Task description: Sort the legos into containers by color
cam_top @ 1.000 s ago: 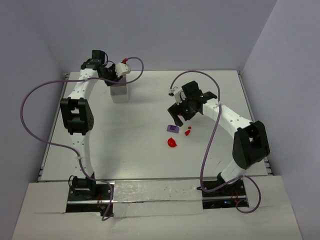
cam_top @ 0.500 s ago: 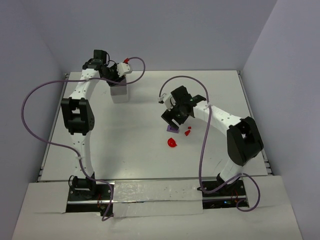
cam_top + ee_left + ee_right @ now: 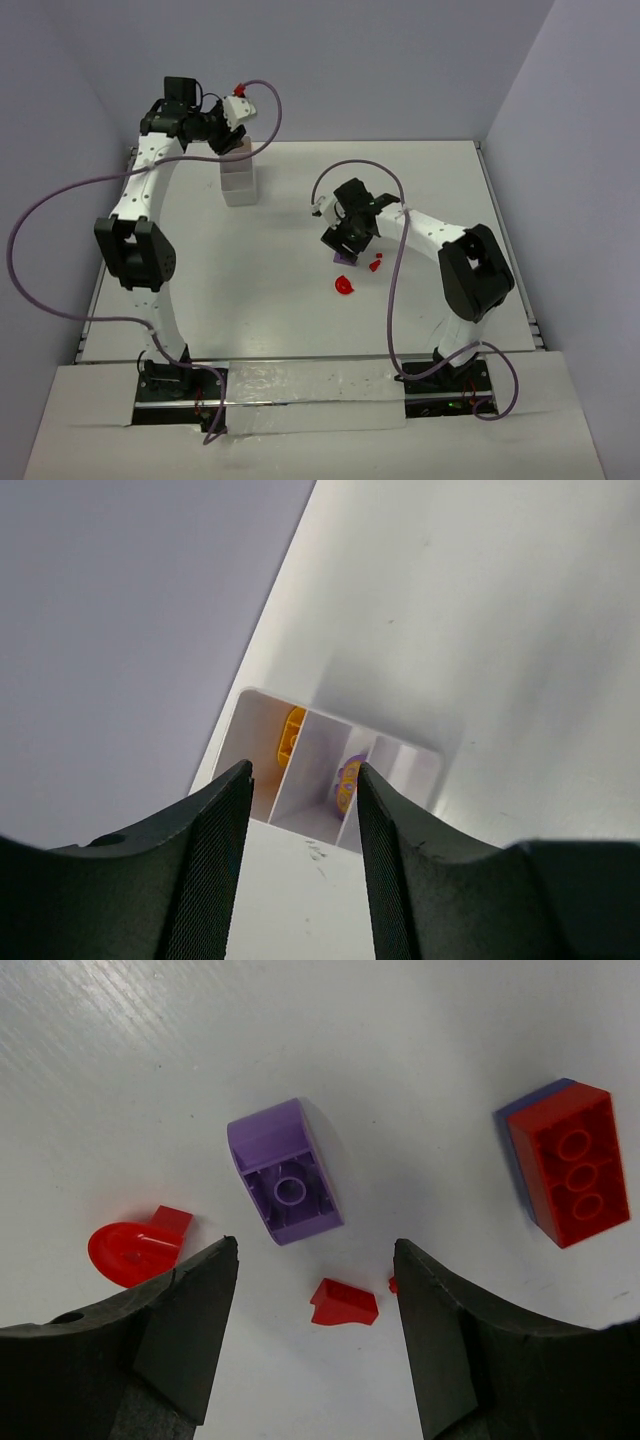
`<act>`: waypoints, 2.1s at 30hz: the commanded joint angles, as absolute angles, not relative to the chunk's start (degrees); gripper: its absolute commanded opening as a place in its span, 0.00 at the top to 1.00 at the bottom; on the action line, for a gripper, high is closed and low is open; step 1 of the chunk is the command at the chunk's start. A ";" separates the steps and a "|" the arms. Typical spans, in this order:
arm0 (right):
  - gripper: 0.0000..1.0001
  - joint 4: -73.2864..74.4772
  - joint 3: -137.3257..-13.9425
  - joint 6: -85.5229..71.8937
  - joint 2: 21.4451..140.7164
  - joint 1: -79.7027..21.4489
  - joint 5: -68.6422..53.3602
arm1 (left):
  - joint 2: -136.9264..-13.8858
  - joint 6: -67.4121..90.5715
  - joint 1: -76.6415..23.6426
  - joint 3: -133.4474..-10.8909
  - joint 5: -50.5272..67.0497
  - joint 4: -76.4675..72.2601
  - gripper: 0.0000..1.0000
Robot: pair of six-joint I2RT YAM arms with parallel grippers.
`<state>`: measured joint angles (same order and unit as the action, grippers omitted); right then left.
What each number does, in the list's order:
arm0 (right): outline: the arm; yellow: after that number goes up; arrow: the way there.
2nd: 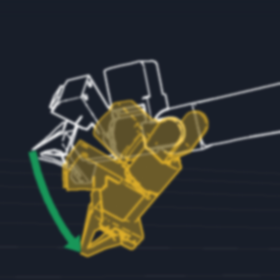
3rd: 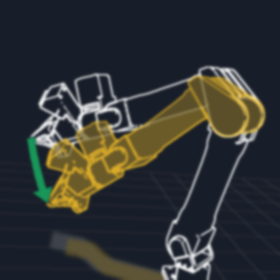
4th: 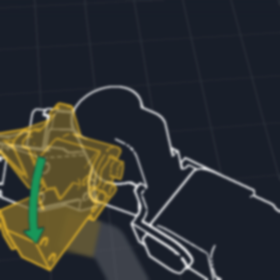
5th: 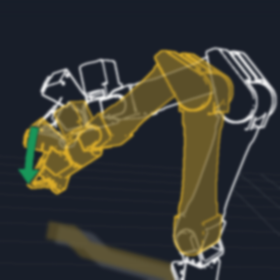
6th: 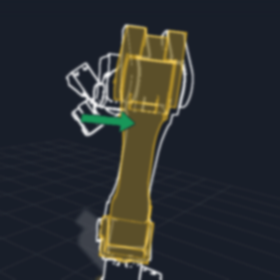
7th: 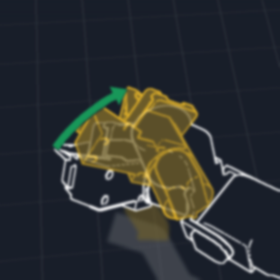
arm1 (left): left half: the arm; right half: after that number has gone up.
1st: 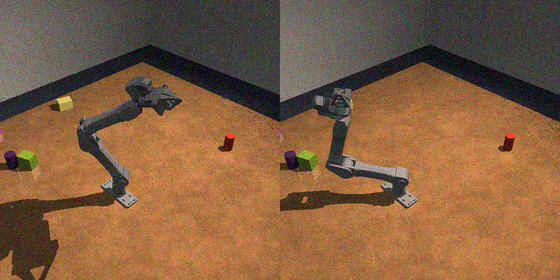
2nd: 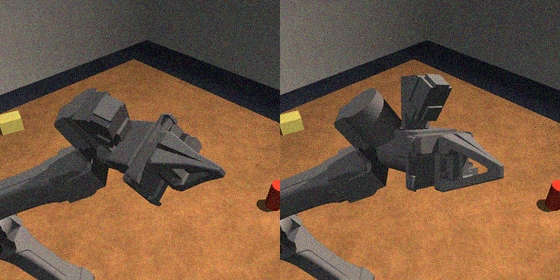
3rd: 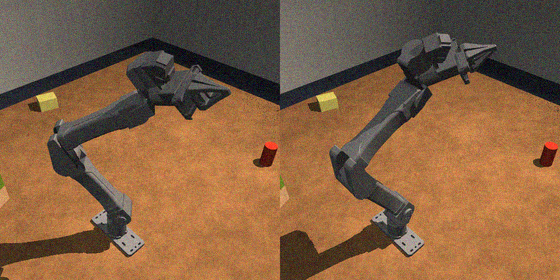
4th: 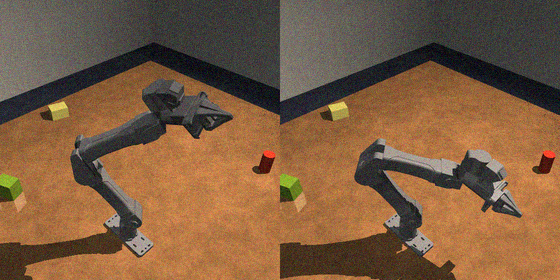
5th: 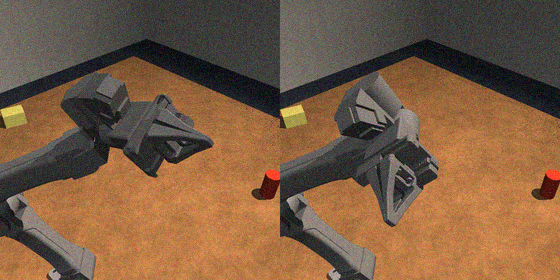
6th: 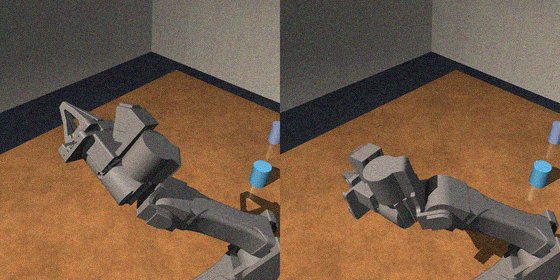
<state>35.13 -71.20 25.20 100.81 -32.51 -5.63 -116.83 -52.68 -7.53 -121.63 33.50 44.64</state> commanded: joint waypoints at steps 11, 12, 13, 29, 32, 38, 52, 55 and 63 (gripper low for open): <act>0.43 33.33 -72.71 30.46 108.36 -34.19 -7.46 | -95.30 -18.17 -2.73 -100.32 57.99 27.77 0.45; 0.47 33.15 -72.38 30.88 108.52 -34.27 -7.47 | -93.73 -13.39 -1.56 -97.19 60.64 24.44 0.46; 0.54 32.75 -72.26 31.01 108.39 -34.20 -7.62 | -92.52 -10.53 -0.87 -95.09 61.68 22.24 0.46; 0.85 31.21 -83.32 23.47 92.77 -42.26 -18.22 | -76.10 20.54 -2.64 -62.58 53.08 7.98 0.46; 0.86 31.46 -85.22 22.98 93.22 -45.37 -16.62 | -75.73 21.82 -4.22 -61.79 52.38 8.08 0.45; 0.87 32.06 -88.82 22.39 95.04 -48.98 -12.99 | -79.51 24.31 -6.37 -61.58 58.29 10.43 0.42; 0.89 33.25 -91.76 23.31 98.15 -50.55 -9.84 | -83.33 20.98 -11.65 -63.13 64.89 14.50 0.38; 0.89 33.26 -91.62 23.47 98.52 -50.62 -9.38 | -83.23 21.54 -12.36 -62.69 65.30 13.66 0.37; 0.89 32.87 -91.58 23.18 98.15 -50.63 -9.10 | -84.42 21.08 -13.21 -62.07 63.90 14.21 0.55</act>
<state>33.69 -89.01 23.24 97.91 -50.21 -9.97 -83.85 21.14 -12.33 -61.10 62.06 14.81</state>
